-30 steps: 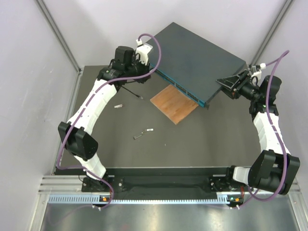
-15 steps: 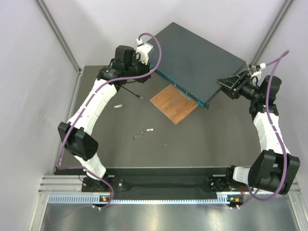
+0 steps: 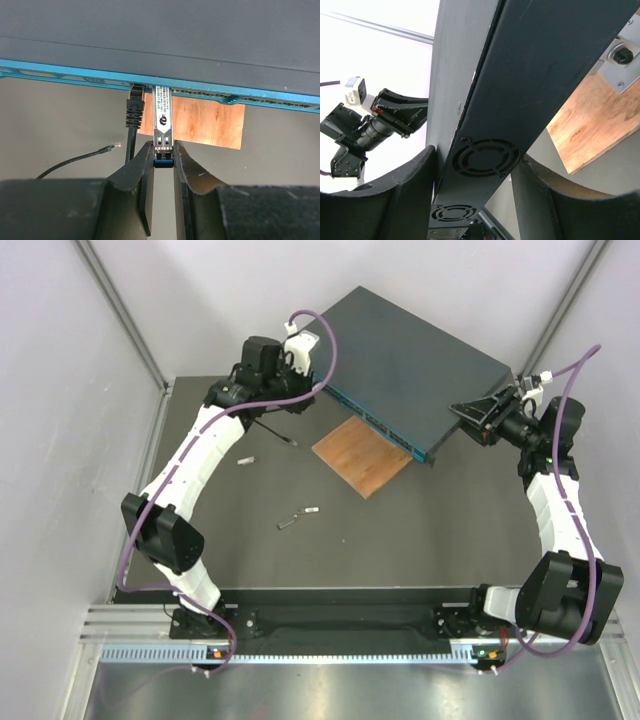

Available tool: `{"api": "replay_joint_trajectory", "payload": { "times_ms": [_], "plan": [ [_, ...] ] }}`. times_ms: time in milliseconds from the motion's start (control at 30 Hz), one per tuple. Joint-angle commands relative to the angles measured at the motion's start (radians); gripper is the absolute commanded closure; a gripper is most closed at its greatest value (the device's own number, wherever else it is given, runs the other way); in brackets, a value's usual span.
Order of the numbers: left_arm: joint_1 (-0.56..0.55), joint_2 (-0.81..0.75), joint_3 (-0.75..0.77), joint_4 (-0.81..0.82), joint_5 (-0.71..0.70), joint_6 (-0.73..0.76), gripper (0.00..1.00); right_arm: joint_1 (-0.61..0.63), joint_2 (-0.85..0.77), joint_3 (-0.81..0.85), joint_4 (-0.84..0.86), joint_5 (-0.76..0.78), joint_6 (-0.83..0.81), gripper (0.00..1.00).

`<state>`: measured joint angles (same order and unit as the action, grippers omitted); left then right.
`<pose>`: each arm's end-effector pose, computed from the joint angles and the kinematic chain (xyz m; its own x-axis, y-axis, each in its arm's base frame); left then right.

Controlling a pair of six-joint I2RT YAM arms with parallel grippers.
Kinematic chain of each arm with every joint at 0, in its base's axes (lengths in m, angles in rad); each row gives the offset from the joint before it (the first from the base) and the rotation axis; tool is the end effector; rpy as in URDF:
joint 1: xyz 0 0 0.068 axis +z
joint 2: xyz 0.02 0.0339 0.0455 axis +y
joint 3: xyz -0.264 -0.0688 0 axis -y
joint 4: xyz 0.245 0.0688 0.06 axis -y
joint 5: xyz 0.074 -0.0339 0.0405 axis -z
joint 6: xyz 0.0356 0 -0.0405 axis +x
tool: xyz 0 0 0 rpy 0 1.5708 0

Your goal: Insert the plug into the switch port

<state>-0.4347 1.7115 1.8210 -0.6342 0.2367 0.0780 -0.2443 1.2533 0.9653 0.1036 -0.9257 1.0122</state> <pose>0.3484 -0.1710 0.4069 -0.4067 0.2724 -0.8720 0.6271 0.7774 -0.0497 0.2818 -0.0409 0.3348 -0.6173 0.6794 -0.3968 -0.1760 0.3723 0.9113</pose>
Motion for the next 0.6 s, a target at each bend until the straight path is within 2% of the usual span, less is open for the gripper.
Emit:
{"api": "replay_joint_trajectory", "payload": {
  "times_ms": [0, 567],
  "plan": [
    [-0.035, 0.004, -0.012, 0.087, 0.053, -0.014, 1.0, 0.043, 0.044, 0.041, 0.045, 0.056, -0.098, 1.0],
    [-0.058, -0.035, -0.043, 0.08, 0.041, -0.014, 1.0, 0.043, 0.043, 0.038, 0.042, 0.057, -0.106, 1.0]
  ]
}}
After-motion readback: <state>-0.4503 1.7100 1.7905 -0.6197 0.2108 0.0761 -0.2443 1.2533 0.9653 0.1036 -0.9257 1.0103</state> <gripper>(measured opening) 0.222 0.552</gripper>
